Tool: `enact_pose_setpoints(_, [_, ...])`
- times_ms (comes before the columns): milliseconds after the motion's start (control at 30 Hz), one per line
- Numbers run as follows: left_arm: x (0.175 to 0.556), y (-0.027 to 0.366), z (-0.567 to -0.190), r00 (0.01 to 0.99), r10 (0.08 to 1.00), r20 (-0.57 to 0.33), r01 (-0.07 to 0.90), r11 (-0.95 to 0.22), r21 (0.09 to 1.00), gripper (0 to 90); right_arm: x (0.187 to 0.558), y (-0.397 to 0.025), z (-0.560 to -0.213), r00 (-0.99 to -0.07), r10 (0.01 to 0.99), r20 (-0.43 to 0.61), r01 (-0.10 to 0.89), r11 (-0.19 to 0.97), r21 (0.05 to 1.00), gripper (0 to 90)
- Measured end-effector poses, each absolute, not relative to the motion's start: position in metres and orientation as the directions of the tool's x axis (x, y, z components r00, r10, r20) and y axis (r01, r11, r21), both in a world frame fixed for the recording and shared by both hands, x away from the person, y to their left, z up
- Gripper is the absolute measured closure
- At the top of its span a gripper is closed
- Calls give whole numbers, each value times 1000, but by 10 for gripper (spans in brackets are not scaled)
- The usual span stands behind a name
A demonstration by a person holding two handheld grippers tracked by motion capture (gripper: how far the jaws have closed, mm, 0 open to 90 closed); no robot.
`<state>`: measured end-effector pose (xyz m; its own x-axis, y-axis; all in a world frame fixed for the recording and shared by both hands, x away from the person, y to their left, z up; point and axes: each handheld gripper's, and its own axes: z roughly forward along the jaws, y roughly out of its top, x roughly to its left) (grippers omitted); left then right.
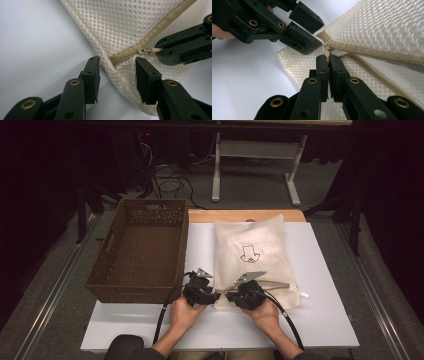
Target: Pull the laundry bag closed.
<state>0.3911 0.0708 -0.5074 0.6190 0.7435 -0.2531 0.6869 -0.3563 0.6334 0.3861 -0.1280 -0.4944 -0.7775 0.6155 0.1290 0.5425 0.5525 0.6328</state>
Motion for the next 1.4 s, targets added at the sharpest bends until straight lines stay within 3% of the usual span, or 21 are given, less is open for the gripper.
enact_pose_setpoints(100, [392,66,-507,639,738,-216,666,-391,635,633,388,-127,-496,-767,626,137,556,544,628,875])
enact_pose_setpoints(167, [391,62,-507,648,738,-189,653,-410,637,736,389,-125,-496,-762,637,122,556,545,627,870])
enact_pose_setpoints(300, [393,62,-506,652,734,-189,651,-416,635,793,391,-123,-496,-759,641,116,556,544,628,853])
enact_pose_setpoints(900, [390,60,-504,670,728,-144,625,-449,639,810,399,-112,-491,-749,657,91,553,544,631,833])
enact_pose_setpoints(1400, [391,61,-505,680,718,-146,621,-458,636,818,397,-117,-491,-770,635,64,532,584,613,873])
